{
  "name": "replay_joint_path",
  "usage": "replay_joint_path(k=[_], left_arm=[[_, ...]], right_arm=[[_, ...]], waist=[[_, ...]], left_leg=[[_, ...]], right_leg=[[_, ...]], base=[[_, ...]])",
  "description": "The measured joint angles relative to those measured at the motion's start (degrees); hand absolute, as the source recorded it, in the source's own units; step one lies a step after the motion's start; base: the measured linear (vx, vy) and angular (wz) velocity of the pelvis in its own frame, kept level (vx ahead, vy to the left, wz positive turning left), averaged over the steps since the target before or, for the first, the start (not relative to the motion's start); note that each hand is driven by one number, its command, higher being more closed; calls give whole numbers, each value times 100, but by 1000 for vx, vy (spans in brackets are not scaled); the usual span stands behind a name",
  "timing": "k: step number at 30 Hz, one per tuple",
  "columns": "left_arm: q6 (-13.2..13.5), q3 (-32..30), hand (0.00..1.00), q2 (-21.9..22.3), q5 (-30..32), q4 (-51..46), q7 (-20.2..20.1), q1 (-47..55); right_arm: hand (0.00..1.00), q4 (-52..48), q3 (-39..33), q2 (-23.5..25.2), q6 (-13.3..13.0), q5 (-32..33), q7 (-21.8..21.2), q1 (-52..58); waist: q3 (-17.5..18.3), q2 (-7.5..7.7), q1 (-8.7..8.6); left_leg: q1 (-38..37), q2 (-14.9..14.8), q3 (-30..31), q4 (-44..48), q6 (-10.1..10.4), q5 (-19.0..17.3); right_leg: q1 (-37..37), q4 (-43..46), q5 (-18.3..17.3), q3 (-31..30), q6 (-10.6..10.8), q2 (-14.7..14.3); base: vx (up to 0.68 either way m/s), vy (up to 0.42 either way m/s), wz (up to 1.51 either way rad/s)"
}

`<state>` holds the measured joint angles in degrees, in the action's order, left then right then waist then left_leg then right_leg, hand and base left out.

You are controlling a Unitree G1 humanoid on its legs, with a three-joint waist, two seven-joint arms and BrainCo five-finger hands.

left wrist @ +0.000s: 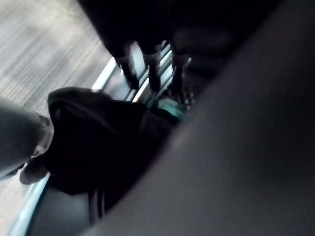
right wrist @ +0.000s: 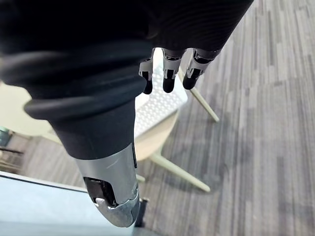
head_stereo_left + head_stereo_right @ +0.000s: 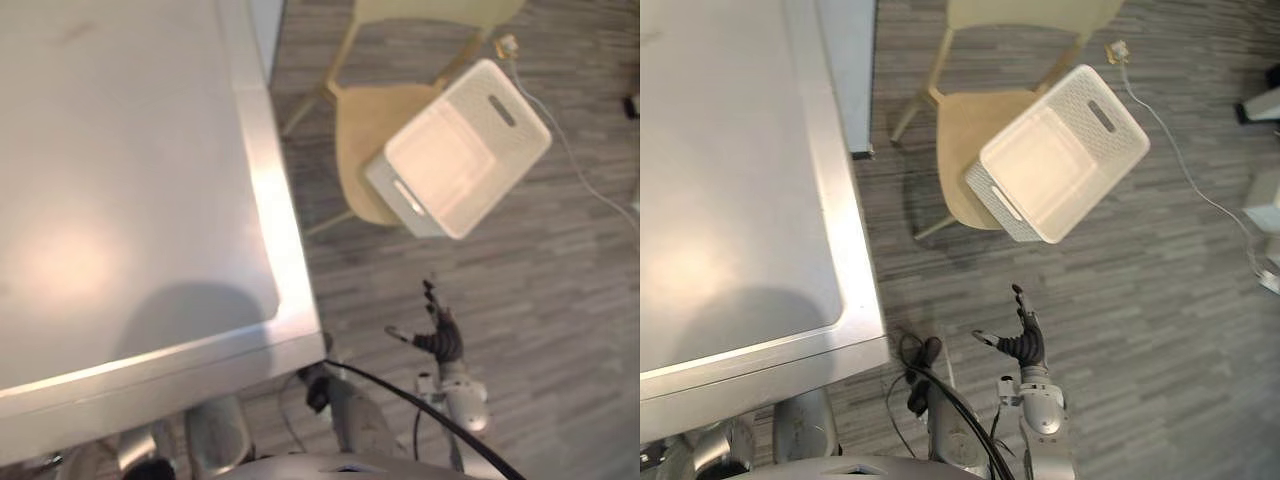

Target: Pick up the laundry basket with both hands and put the clothes into the washing machine.

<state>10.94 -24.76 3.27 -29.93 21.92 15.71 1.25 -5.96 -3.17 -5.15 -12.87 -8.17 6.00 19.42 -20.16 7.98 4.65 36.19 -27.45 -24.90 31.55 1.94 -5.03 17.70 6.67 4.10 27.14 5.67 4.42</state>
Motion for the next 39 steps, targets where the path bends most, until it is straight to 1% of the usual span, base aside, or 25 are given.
replay_joint_path(k=[1, 2, 3, 4, 5, 7, 8, 9, 10, 11, 12, 13, 14, 15, 16, 18, 21, 27, 28, 31, 34, 36, 37, 38, 39], left_arm=[[468, -186, 0, 140, -972, 104, -37, -377], [834, -206, 0, 174, -1317, -69, -116, -386], [1346, -174, 0, 169, -1785, -233, -237, -467], [1719, -228, 0, 168, -2203, -306, -332, -592], [1858, -268, 0, 169, -2425, -300, -353, -689], [2275, -681, 0, 202, -3141, -352, -362, -1019], [2316, -794, 0, 191, -3260, -356, -360, -1105], [2197, -1159, 0, 106, -3416, -197, -110, -1426], [2020, -1706, 0, -291, -3794, 377, 320, -2143], [1786, -1747, 0, -618, -4032, 942, 541, -2833], [1687, -1853, 0, -1119, -4144, 826, 587, -3244], [1702, -1961, 0, -1365, -4136, 598, 593, -3272], [1796, -2006, 0, -1905, -4135, 472, 691, -3516], [1803, -2051, 0, -2246, -4147, 356, 771, -3886], [1703, -1988, 0, -2346, -4173, 152, 757, -4017], [1696, -1845, 0, -2364, -4173, 192, 800, -4168], [1692, -1800, 0, -2371, -4105, 205, 900, -4229], [1674, -1794, 0, -2262, -4089, 207, 904, -4037], [1659, -1794, 0, -2247, -4092, 207, 866, -3991], [1542, -1782, 0, -2246, -4209, 251, 669, -3984], [1517, -1695, 0, -2252, -4377, 251, 572, -4034], [1500, -1386, 0, -2275, -4436, 323, 527, -4108], [1443, -1008, 0, -2362, -4485, 523, 519, -4186], [1398, -422, 0, -2545, -4536, 747, 517, -4228], [1352, -59, 0, -2662, -4538, 838, 517, -4241]], right_arm=[[0, -299, 71, 1, -113, 78, 199, 215], [0, -421, 104, 17, -126, 137, 285, 352], [0, -474, 177, 15, -181, 220, 440, 515], [0, -416, 266, 15, -190, 264, 511, 536], [0, -416, 287, 15, -193, 313, 527, 536], [0, -496, 227, -124, -283, 447, 584, 551], [0, -515, 195, -202, -320, 458, 608, 586], [0, -562, 159, -351, -328, 513, 642, 631], [0, -617, 99, -501, -328, 606, 672, 630], [0, -755, -74, -519, -361, 698, 721, 831], [0, -675, 30, -552, -366, 788, 690, 766], [0, -634, 99, -546, -355, 796, 677, 600], [0, -788, 138, -417, -407, 836, 684, 567], [0, -931, 171, -420, -461, 868, 680, 671], [0, -930, 256, -418, -436, 891, 674, 745], [0, -908, 552, -417, -415, 888, 638, 764], [0, -1091, 810, -428, -420, 886, 393, 848], [0, -1113, 838, -434, -283, 892, 211, 1095], [0, -1116, 853, -436, -270, 893, 175, 1119], [0, -1157, 852, -468, -188, 896, 140, 1171], [0, -1187, 862, -510, -161, 895, 33, 1177], [0, -1294, 863, -640, -66, 897, 20, 1237], [0, -1366, 865, -775, -64, 897, -6, 1341], [0, -1353, 871, -925, -64, 898, -83, 1431], [0, -1329, 873, -987, -58, 899, -121, 1473]], waist=[[-97, 169, -6], [-144, 269, 3], [-216, 295, -17], [-257, 334, -62], [-286, 343, -89], [-293, 352, -193], [-291, 350, -203], [-296, 335, -239], [-312, 332, -299], [-320, 114, -39], [-396, 391, -221], [-426, 439, -197], [-526, 742, -264], [-574, 727, -381], [-572, 731, -443], [-570, 733, -444], [-563, 742, -464], [-523, 797, -428], [-484, 849, -407], [-423, 932, -388], [-366, 1006, -382], [-351, 1025, -314], [-350, 1027, -219], [-349, 1027, -135], [-349, 1027, -92]], left_leg=[[321, -219, -39, 170, 37, -96], [471, -278, -56, 246, 68, -142], [755, -501, -66, 383, 62, -154], [907, -642, -100, 434, 83, -139], [936, -701, -133, 435, 84, -139], [1118, -955, -201, 450, 106, 6], [1201, -1012, -208, 448, 132, 50], [1348, -1101, -196, 435, 142, 126], [1645, -1269, -140, 374, 119, 237], [1949, -1525, -19, 358, 122, 356], [2188, -1492, 94, 525, 93, 507], [2350, -1662, 297, 772, 89, 429], [2610, -1630, 608, 1353, 39, 254], [2722, -1526, 711, 1081, 59, 29], [2916, -1512, 732, 989, 102, 95], [2970, -1513, 722, 968, 69, 150], [2925, -1508, 715, 907, 103, 176], [2553, -1492, 608, 829, 33, 319], [2454, -1491, 586, 794, 11, 364], [2261, -1455, 580, 667, 103, 406], [2224, -1444, 588, 627, 103, 406], [2202, -1444, 596, 629, 102, 406], [2192, -1436, 601, 633, 101, 406], [2190, -1423, 624, 641, 98, 406], [2189, -1418, 633, 646, 94, 406]], right_leg=[[290, 3, -50, -54, -28, -108], [421, -7, -148, -97, -55, -135], [663, -4, -209, -104, -116, -263], [852, 30, -207, -107, -155, -331], [901, 27, -204, -108, -161, -359], [1141, -17, -153, -78, -239, -498], [1223, -29, -154, -46, -238, -532], [1331, -124, -168, 49, -214, -597], [1520, -244, -281, 172, -21, -754], [1808, 395, -238, 165, -377, -885], [1711, 701, -566, 161, -420, -764], [1802, 698, -560, 241, -476, -880], [1927, 519, -469, 406, -452, -889], [2024, 267, -315, 609, -352, -1019], [2094, 113, -208, 711, -364, -1069], [2089, 66, -14, 777, -547, -1071], [2001, -17, 1, 817, -569, -1101], [1644, -176, 233, 791, -674, -1135], [1577, -174, 234, 784, -681, -1136], [1423, -191, 210, 765, -714, -1150], [1383, -238, 200, 754, -747, -1169], [1334, -283, 208, 752, -774, -1181], [1309, -303, 220, 748, -793, -1181], [1283, -302, 226, 747, -796, -1180], [1265, -302, 229, 745, -797, -1180]], base=[[-151, -62, -85], [-169, -79, -63], [-137, -74, -51], [-127, -79, -46], [-104, -71, -45], [-64, -72, -56], [-47, -64, -58], [-35, -48, -61], [-57, -57, -79], [-6, 13, -31], [41, 33, -21], [100, 50, -12], [85, 21, -41], [42, 6, -8], [12, 3, 25], [1, -26, 40], [35, -14, 18], [100, 18, 8], [118, 3, 11], [120, -8, 14], [93, -12, 7], [92, -4, 7], [76, 12, 10], [75, 17, 12], [70, 23, 18]])
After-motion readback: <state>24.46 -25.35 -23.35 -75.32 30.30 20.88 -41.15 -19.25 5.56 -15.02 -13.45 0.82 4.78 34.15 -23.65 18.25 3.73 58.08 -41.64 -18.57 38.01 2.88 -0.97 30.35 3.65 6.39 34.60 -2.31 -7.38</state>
